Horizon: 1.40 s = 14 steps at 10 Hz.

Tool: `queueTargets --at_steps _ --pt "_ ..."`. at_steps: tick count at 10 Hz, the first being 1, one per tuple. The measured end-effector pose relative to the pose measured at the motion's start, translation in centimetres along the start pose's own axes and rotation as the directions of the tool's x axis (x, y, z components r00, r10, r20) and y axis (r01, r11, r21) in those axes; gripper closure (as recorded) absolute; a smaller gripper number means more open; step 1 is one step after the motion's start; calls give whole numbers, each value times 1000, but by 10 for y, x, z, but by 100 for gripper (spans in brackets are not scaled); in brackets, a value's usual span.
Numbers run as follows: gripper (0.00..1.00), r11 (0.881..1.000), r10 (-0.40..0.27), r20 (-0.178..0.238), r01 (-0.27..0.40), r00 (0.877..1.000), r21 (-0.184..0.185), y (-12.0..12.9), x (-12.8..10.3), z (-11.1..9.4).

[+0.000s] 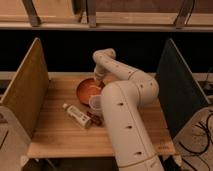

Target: Drag the ceramic bowl in a circle

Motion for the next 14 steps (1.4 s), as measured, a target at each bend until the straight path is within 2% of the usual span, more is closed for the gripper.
queueTargets --at_steps 1,4,6,8,10,12,14 --pt "100 999 -44 6 44 999 -13 8 -18 7" --pt "100 992 -120 11 121 993 -44 27 -43 17" --pt "100 987 -143 1 143 990 -73 35 -41 18" --pt "100 987 -136 -31 133 990 -92 35 -23 14" --pt "100 990 -104 -77 96 992 -100 30 5 7" --pt "100 996 -54 -126 44 991 -83 20 38 -5" --pt "100 998 -9 -147 1 989 -57 7 57 -9"
